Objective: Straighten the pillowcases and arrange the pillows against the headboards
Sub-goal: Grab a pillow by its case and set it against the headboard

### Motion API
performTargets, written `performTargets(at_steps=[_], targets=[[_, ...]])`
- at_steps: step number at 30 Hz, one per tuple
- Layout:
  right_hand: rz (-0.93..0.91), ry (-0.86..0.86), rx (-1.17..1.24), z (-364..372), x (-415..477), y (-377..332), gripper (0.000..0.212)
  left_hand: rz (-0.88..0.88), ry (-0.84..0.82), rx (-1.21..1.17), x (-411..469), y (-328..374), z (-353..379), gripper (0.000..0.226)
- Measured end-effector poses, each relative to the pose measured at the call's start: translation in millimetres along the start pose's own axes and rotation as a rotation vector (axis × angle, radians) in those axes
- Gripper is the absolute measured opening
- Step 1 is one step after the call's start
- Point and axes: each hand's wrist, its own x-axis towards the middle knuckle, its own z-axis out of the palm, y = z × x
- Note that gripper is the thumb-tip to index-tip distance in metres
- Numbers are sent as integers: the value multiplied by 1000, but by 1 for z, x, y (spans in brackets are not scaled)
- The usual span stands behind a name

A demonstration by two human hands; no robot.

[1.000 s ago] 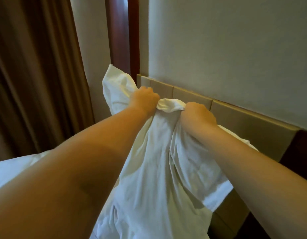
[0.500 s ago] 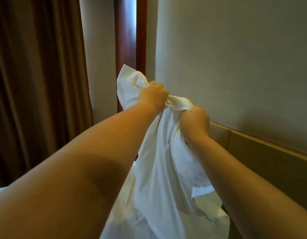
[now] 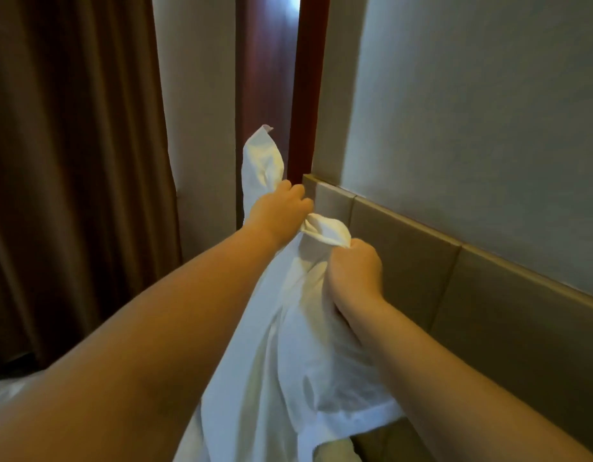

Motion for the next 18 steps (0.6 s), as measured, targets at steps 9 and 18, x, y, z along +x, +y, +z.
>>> performTargets(at_steps=[9, 18], targets=[[14, -87, 56, 86, 73, 16, 20, -78, -14, -120, 54, -49, 98, 33], [-35, -373, -588, 45, 146, 56, 20, -272, -213, -186, 77, -39, 177, 27]])
